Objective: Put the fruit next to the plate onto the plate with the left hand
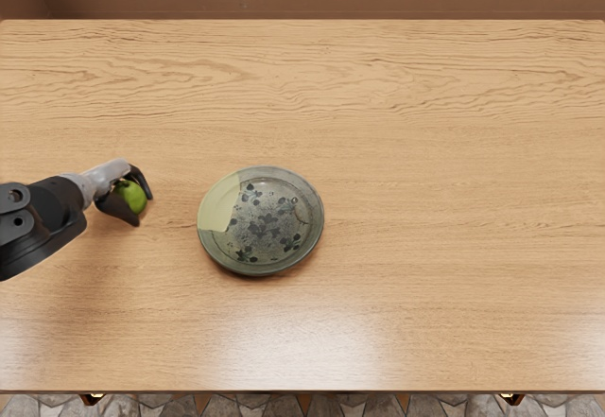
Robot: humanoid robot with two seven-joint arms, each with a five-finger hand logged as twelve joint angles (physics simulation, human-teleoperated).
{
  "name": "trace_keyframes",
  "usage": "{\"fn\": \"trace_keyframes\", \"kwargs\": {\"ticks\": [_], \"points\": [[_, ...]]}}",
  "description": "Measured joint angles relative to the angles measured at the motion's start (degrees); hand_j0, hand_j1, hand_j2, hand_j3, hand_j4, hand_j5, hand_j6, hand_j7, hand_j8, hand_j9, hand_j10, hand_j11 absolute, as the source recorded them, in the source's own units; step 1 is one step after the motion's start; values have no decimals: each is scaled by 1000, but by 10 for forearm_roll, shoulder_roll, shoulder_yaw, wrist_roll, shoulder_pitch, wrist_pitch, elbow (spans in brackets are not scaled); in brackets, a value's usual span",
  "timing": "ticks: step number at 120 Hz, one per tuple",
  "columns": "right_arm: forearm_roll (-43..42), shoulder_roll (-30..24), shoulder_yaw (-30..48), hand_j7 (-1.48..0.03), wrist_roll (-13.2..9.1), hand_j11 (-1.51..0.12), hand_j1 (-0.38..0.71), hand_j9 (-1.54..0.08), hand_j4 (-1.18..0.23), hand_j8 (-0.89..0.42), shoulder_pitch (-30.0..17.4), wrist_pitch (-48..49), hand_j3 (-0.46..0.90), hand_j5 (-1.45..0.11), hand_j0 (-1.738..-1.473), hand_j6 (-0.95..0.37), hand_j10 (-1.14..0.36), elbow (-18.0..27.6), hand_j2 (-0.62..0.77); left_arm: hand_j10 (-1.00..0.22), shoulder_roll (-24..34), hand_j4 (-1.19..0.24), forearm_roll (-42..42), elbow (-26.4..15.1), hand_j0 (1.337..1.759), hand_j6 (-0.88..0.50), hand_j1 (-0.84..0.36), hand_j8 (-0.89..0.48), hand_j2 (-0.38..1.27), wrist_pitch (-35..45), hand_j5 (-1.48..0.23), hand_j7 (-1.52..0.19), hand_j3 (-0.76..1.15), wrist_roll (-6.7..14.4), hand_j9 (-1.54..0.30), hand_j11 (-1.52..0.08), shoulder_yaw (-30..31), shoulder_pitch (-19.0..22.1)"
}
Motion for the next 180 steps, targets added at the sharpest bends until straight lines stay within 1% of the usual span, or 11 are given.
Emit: {"fn": "trace_keyframes", "kwargs": {"ticks": [22,45,50,67,79,87,98,100,107,126,180], "points": [[0,0,0,-10,0,-10,-339,-10,-8,-8,0,0,0,-10,-1658,-8,-8,0,-2,-758,6,-505,-14,1,1641,-175,-483,-189,371,-1,-1146,-1110,0,0,-1127,-1137,-24,-1],[0,0,0,-10,0,-10,-339,-10,-8,-8,0,0,0,-10,-1658,-8,-8,0,-2,-747,4,-500,-66,2,1642,-156,-492,-176,369,-1,-1170,-1148,0,-1,-1144,-1162,-111,-1],[0,0,0,-10,0,-10,-339,-10,-8,-8,0,0,0,-10,-1658,-8,-8,0,-2,-746,0,-496,-79,4,1641,-152,-475,-176,313,-1,-1180,-1157,0,-1,-1149,-1170,-129,-1],[0,0,0,-10,0,-10,-339,-10,-8,-8,0,0,0,-10,-1658,-8,-8,0,-2,-757,-92,-523,-112,19,1639,-159,-467,-187,328,-1,-1184,-1173,0,-1,-1161,-1185,-171,0],[0,0,0,-10,0,-10,-339,-10,-8,-8,0,0,0,-10,-1658,-8,-8,0,-2,-757,-158,-519,-121,32,1639,-150,-469,-181,332,-1,-1184,-1188,0,0,-1165,-1186,-180,14],[0,0,0,-10,0,-10,-340,-10,-8,-8,0,0,0,-10,-1658,-8,-8,0,-2,-768,-176,-521,-123,37,1639,-154,-470,-189,339,-2,-1188,-1195,0,-1,-1168,-1191,-181,22],[0,0,0,-10,0,-10,-340,-10,-8,-8,0,0,0,-10,-1658,-8,-8,0,-2,-770,-178,-509,-124,39,1634,-134,-519,-180,433,-1,-1190,-1203,0,0,-1181,-1207,-183,49],[0,0,0,-10,0,-10,-339,-10,-8,-8,0,0,0,-10,-1658,-8,-8,0,-2,-759,-178,-489,-124,38,1634,-100,-536,-155,482,-1,-1188,-1201,0,-2,-1074,-1209,-183,54],[0,0,0,-10,0,-10,-339,-10,-8,-8,0,0,0,-10,-1658,-8,-8,0,-2,-730,-178,-463,-123,33,1635,-100,-562,-38,482,0,-1165,-1180,0,-1,-1289,-1205,-184,56],[0,0,0,-10,0,-10,-339,-10,-8,-8,0,0,0,-10,-1658,-8,-8,0,-2,-751,-186,-479,-129,27,1638,-119,-520,-113,380,-4,-1177,-1191,0,-1,-1239,-1196,-185,54],[0,0,0,-10,0,-10,-339,-10,-8,-8,0,0,0,-10,-1658,-8,-8,0,-2,-757,-188,-483,-132,-4,1639,-126,-519,-133,382,-28,-1178,-1186,0,-1,-1213,-1191,-208,50]]}}
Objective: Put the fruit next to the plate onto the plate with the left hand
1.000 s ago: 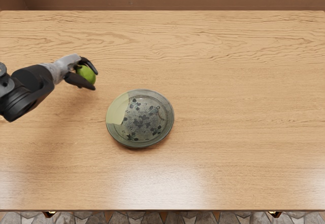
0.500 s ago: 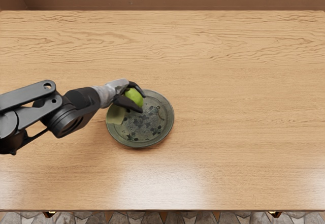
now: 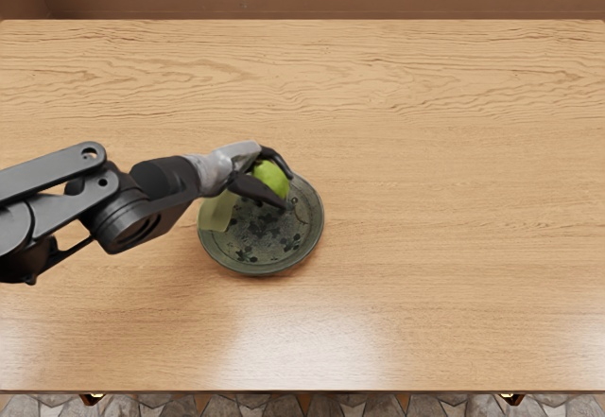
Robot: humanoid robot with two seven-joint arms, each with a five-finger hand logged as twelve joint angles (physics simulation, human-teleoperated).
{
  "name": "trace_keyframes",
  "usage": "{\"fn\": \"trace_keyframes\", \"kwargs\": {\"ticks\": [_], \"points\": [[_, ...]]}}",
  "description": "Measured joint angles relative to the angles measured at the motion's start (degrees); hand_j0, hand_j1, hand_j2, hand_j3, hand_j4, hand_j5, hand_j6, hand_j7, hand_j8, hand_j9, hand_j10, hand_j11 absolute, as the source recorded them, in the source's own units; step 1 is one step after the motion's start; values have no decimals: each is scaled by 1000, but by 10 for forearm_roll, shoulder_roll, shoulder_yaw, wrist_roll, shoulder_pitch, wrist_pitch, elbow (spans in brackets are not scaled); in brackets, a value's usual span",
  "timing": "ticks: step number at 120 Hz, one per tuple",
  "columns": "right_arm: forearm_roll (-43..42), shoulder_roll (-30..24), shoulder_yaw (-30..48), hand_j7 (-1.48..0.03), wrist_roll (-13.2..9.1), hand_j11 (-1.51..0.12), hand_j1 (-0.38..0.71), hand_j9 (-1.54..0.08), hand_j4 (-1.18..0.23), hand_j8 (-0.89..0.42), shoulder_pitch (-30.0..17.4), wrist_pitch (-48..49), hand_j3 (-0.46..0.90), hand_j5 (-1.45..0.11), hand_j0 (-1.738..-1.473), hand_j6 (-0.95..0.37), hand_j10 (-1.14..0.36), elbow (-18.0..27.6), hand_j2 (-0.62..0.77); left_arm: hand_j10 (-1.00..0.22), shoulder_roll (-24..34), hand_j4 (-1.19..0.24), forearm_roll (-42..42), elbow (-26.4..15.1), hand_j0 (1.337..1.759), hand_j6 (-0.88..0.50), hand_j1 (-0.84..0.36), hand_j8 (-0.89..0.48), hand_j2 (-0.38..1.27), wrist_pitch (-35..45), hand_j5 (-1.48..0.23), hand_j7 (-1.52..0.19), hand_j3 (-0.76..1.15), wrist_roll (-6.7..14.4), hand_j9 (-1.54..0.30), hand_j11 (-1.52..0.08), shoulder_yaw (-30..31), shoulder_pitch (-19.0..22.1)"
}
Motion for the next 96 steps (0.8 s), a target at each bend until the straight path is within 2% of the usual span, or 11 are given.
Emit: {"fn": "trace_keyframes", "kwargs": {"ticks": [17,21,42,57,61,66,72,75,76,80,96], "points": [[0,0,0,-10,0,-10,-339,-10,-8,-8,0,0,0,-10,-1658,-8,-8,0,-2,-756,14,-485,-1,-23,1640,-126,-527,-135,415,-3,-1171,-1182,0,0,-1213,-1191,-11,5],[0,0,0,-10,0,-10,-339,-10,-8,-8,0,0,0,-10,-1658,-8,-8,0,-2,-765,14,-487,-1,-29,1642,-149,-507,-150,401,-3,-1105,-1115,0,0,-1144,-1122,-14,6],[0,0,0,-10,0,-10,-339,-10,-8,-8,0,0,0,-10,-1658,-8,-8,0,-2,-384,23,-266,2,-39,1651,-125,-85,-123,183,-4,-546,-550,0,0,-563,-553,-24,11],[0,0,0,-10,0,-10,-339,-10,-8,-8,0,0,0,-10,-1658,-8,-8,0,-2,-215,25,-151,2,-40,1654,-75,106,-74,101,-4,-305,-307,0,0,-314,-309,-31,12],[0,0,0,-10,0,-10,-339,-10,-8,-8,0,0,0,-10,-1658,-8,-8,0,-2,-184,31,-130,2,-40,1655,-65,142,-64,86,-4,-260,-262,0,0,-268,-263,-42,31],[0,0,0,-10,0,-10,-339,-10,-8,-8,0,0,0,-10,-1658,-8,-8,0,-2,-151,49,-107,1,-40,1655,-54,179,-54,71,-5,-214,-215,0,0,-220,-216,-74,56],[0,0,0,-10,0,-10,-339,-10,-8,-8,0,0,0,-10,-1658,-8,-8,0,-2,-119,58,-85,-13,-40,1656,-44,215,-43,56,-24,-169,-170,0,0,-173,-171,-135,114],[0,0,0,-10,0,-10,-340,-10,-8,-8,0,0,0,-10,-1658,-8,-8,0,-2,-106,73,-75,-30,-39,1656,-39,229,-39,49,-54,-150,-151,0,0,-154,-152,-173,143],[0,0,0,-10,0,-10,-339,-10,-8,-8,0,0,0,-10,-1658,-8,-8,0,-2,-75,78,-70,-38,-39,1656,-35,234,-35,47,-66,-146,-147,0,-1,-150,-273,-187,150],[0,0,0,-10,0,-10,-339,-10,-8,-8,0,0,0,-10,-1658,-8,-8,0,-2,-65,116,-61,-77,-37,1657,-31,250,-31,41,-124,-125,-126,0,-1,-129,-233,-239,182],[0,0,0,-10,0,-10,-339,-10,-8,-8,0,0,0,-10,-1658,-8,-8,0,-2,-36,229,-34,-235,-30,1657,-18,295,-18,22,-305,-69,-69,0,0,-70,-124,-352,194]]}}
